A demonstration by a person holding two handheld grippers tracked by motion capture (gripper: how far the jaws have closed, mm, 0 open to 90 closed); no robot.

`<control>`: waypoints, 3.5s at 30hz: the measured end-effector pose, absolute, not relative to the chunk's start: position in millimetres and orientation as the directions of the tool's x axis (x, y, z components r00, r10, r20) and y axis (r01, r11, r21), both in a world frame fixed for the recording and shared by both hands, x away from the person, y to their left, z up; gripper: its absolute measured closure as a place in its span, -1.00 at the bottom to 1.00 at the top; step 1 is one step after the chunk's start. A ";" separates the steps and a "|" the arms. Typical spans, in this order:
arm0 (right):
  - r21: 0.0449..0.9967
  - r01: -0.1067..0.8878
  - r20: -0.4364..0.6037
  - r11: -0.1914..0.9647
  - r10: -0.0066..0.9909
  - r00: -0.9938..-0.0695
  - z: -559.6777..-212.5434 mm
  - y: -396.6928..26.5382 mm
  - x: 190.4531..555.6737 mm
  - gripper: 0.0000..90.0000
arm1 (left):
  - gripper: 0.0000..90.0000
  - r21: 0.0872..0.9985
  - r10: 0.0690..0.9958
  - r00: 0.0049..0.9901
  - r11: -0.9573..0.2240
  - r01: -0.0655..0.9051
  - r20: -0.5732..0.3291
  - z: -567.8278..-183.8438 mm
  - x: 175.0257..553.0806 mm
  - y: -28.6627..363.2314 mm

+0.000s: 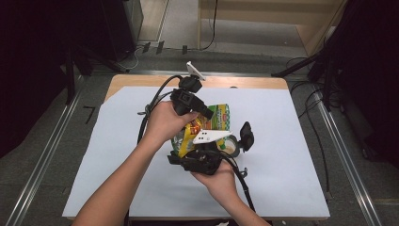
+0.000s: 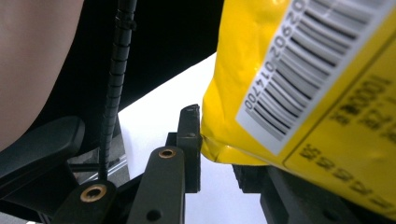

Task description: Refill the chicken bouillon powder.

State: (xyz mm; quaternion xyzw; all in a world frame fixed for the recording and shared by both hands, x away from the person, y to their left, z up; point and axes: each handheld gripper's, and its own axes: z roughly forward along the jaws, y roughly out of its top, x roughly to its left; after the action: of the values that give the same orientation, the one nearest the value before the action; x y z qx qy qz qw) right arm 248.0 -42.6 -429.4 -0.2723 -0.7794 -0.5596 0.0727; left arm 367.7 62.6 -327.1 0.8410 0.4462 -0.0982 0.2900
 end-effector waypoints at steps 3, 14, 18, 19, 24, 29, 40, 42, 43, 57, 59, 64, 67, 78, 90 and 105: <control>0.835 0.500 0.410 0.231 0.345 -0.844 -432.0 -41.8 246.0 0.69 | 0.82 0.413 0.682 0.590 -0.432 0.802 -0.433 -327.8 363.5 65.3; 0.854 0.426 0.317 0.299 0.351 -0.881 -443.9 -30.9 233.3 0.58 | 0.82 0.447 0.645 0.598 -0.408 0.796 -0.476 -336.6 347.3 86.3; 0.858 0.402 0.292 0.320 0.342 -0.893 -448.1 -28.7 230.2 0.55 | 0.82 0.456 0.632 0.599 -0.399 0.796 -0.492 -340.3 342.5 92.7; 0.860 0.391 0.279 0.328 0.338 -0.899 -449.3 -28.3 229.1 0.54 | 0.82 0.460 0.628 0.604 -0.402 0.792 -0.491 -341.2 341.6 94.2; 0.864 0.350 0.234 0.361 0.328 -0.915 -454.5 -26.6 225.8 0.48 | 0.82 0.469 0.615 0.607 -0.395 0.790 -0.503 -345.1 336.8 100.4; 0.869 0.304 0.188 0.390 0.308 -0.933 -459.0 -27.0 222.1 0.44 | 0.82 0.458 0.611 0.604 -0.401 0.793 -0.512 -347.7 335.3 104.2; 0.852 0.322 0.206 0.414 0.301 -0.931 -470.9 -27.9 218.1 0.44 | 0.80 0.448 0.588 0.612 -0.419 0.790 -0.529 -358.2 334.0 100.4; 0.852 0.319 0.202 0.415 0.301 -0.932 -472.7 -28.4 218.0 0.43 | 0.80 0.449 0.584 0.611 -0.417 0.791 -0.535 -360.3 335.1 101.1; 0.851 0.318 0.200 0.418 0.302 -0.932 -473.7 -28.6 218.1 0.43 | 0.81 0.447 0.583 0.608 -0.413 0.793 -0.539 -361.3 335.4 101.0; 0.823 0.304 0.163 0.479 0.313 -0.936 -486.1 -30.9 218.5 0.45 | 0.87 0.438 0.564 0.606 -0.419 0.795 -0.561 -375.7 338.7 96.0; 0.820 0.309 0.167 0.482 0.314 -0.934 -487.5 -31.1 218.8 0.46 | 0.87 0.439 0.563 0.607 -0.420 0.795 -0.561 -376.3 338.9 96.4; 0.819 0.300 0.156 0.489 0.314 -0.937 -488.7 -31.2 219.3 0.46 | 0.87 0.451 0.552 0.618 -0.422 0.786 -0.560 -377.2 338.1 96.5; 0.814 0.305 0.157 0.495 0.317 -0.935 -490.2 -31.1 219.2 0.46 | 0.86 0.454 0.544 0.618 -0.420 0.786 -0.567 -378.7 338.0 97.2; 0.803 0.322 0.171 0.502 0.324 -0.931 -494.3 -31.2 220.0 0.45 | 0.94 0.430 0.502 0.600 -0.421 0.799 -0.623 -378.3 339.2 104.2; 0.806 0.338 0.175 0.485 0.350 -0.920 -494.4 -36.3 224.9 0.39 | 0.96 0.470 0.448 0.605 -0.385 0.795 -0.658 -365.2 338.6 124.4; 0.799 0.429 0.252 0.422 0.414 -0.875 -497.7 -44.4 234.7 0.21 | 1.00 0.506 0.448 0.591 -0.306 0.806 -0.671 -354.6 338.5 155.7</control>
State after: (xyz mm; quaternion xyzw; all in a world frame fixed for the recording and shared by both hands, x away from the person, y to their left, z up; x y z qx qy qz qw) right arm 234.7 -44.4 -497.7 -0.2501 -0.8431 -0.4760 0.0081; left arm 338.5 155.7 -354.6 0.7807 0.4015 -0.2081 0.4312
